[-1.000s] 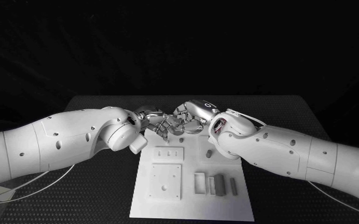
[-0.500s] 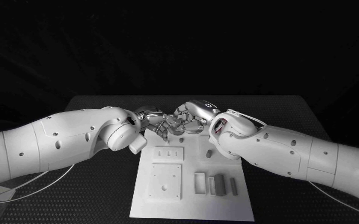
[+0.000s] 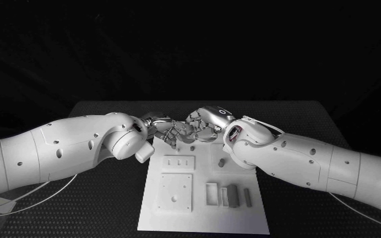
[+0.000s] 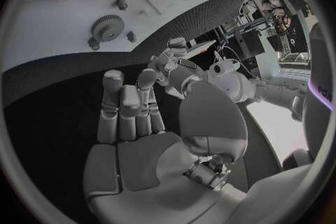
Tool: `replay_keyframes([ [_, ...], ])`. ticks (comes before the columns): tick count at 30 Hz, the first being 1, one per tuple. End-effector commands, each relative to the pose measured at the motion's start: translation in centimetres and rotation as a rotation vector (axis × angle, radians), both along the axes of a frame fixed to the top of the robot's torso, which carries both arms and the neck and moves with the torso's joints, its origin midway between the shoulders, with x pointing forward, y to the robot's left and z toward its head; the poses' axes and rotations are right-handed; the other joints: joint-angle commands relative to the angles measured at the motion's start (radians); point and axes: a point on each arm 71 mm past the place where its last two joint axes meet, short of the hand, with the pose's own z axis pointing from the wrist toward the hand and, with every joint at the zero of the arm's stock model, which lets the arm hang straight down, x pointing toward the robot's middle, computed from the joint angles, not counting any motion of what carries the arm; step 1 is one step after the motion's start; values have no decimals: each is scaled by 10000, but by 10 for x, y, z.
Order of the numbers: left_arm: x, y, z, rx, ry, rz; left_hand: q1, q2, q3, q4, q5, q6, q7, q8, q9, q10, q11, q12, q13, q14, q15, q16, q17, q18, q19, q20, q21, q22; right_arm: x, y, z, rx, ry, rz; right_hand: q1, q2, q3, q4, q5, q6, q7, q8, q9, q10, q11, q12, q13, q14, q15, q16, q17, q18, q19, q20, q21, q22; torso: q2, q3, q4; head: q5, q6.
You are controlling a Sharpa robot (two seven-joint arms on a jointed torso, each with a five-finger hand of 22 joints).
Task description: Assemble the parts on the task board
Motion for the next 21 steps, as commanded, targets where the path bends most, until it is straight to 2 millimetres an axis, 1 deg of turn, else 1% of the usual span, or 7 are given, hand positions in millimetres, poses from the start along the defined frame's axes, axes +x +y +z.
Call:
replay_keyframes([
  [1, -1, 0, -1, 173, 182, -65, -79, -82, -120, -5, -55, -88, 2, -43, -15, -86, 8, -32, 15, -101, 1, 56, -22, 137, -45, -23, -49, 19, -1, 0, 1, 29, -112, 66, 4, 113, 2, -50, 19, 248, 287, -29, 17, 85, 14, -67, -16, 10, -27, -57, -11, 158, -5, -13, -18, 149, -2, 1, 2, 4, -5],
  [3, -1, 0, -1, 205, 182, -30, -160, -209, -216, -21, -55, -186, 40, -93, -28, -179, 41, -71, 13, -118, 7, 66, -33, 144, -50, -19, -70, 24, 0, -1, 0, -1, -91, 44, 8, 115, 3, -54, 19, 251, 286, -29, 19, 93, 13, -74, -23, 13, -28, -59, -11, 158, -2, -14, -17, 150, 0, 0, 2, 13, -8],
  [7, 0, 2, -1, 251, 148, 82, -246, -310, -346, -73, -54, -311, 86, -149, -37, -268, 71, -101, 23, -148, 17, 77, -54, 161, -56, -12, -109, 25, 0, -2, -1, -66, -32, 11, 10, 115, 3, -56, 19, 257, 284, -28, 21, 102, 11, -82, -30, 16, -29, -61, -11, 158, 0, -14, -18, 151, 2, 2, -8, 16, -20],
  [12, 0, 6, 1, 176, -69, 290, -242, -289, -375, -112, -53, -248, 60, -95, -3, -263, 64, -82, 48, -140, 13, 101, -66, 176, -32, -10, -126, 30, 1, -4, -2, -245, 4, -21, 7, 112, -1, -58, 18, 263, 282, -28, 24, 114, 10, -91, -37, 19, -31, -64, -10, 158, 2, -14, -18, 152, 1, 4, -18, 6, -21],
  [15, 0, 6, 2, -12, -216, 260, -144, -151, -360, -194, -51, -125, 3, -5, 47, -162, 18, -8, 98, -102, -8, 142, -78, 188, 16, -16, -130, 45, 2, -4, -2, -305, 27, -14, 5, 103, -5, -62, 17, 261, 283, -32, 24, 120, 10, -100, -44, 19, -31, -67, -11, 158, 0, -13, -20, 153, 2, 4, -8, -5, -35],
  [17, 0, 6, 3, -183, -272, 235, -31, 26, -321, -267, -49, -19, -46, 65, 83, -61, -29, 55, 135, -79, -23, 167, -90, 187, 43, -22, -136, 59, 2, -4, -2, -318, 40, 16, 5, 81, -4, -78, 20, 160, 308, -100, 3, 79, 33, -190, -95, 2, -12, -93, -15, 158, -24, -7, -40, 152, 2, 3, -6, -7, -34],
  [21, -1, 6, 4, -233, -359, 266, 218, 331, -185, -385, -50, 124, -117, 150, 126, 41, -77, 108, 166, -54, -37, 197, -115, 176, 80, -30, -142, 85, 2, -4, -3, -244, 139, 34, 12, 73, 88, -86, 18, -197, 486, -348, -86, -284, 226, -1444, -931, -43, 198, -349, -160, 158, -124, 34, -125, 153, 0, 0, -7, -13, -32],
])
